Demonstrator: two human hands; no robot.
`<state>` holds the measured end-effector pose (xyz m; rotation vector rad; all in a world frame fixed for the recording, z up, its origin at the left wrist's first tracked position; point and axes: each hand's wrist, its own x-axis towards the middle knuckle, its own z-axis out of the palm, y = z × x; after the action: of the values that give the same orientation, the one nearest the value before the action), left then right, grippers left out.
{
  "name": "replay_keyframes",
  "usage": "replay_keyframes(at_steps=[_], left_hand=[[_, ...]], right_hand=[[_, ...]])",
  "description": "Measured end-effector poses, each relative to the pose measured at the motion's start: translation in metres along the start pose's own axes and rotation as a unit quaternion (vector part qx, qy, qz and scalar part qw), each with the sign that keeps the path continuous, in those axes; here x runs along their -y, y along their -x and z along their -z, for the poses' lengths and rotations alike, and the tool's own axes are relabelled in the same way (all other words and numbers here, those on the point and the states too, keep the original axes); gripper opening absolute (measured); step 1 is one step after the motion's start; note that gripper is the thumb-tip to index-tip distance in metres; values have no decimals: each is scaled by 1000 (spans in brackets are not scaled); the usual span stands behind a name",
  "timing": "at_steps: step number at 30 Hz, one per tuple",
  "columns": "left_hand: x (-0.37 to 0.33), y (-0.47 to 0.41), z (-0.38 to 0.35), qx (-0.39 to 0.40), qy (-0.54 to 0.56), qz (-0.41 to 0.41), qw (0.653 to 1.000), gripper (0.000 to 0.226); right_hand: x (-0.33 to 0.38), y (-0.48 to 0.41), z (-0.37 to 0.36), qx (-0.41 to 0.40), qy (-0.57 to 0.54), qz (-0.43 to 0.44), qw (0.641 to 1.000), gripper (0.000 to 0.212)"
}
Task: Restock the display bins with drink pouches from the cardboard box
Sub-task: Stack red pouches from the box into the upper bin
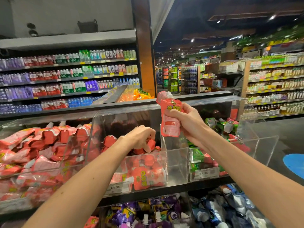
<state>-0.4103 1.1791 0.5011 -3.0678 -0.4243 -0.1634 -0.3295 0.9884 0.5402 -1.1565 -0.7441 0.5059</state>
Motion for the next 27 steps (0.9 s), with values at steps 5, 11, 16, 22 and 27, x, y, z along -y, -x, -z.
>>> replay_keyframes(at_steps=[5,11,16,22,27], left_hand=[[-3,-5,2,70,-10,31,997,42],[8,6,17,55,175,80,980,23],[6,32,56,-103,583,104,799,42],[6,63,85,-54,589,62,804,46],[36,89,91,-12,502,53,863,38]], right_hand=[[-5,3,1,8,7,-9,1000,40],[-5,8,3,24,16,-25,999,36],[1,10,2,90,20,-53,994,36],[5,10,-14,216,45,-83,972,49],[3,13,-24,262,96,-107,954,49]])
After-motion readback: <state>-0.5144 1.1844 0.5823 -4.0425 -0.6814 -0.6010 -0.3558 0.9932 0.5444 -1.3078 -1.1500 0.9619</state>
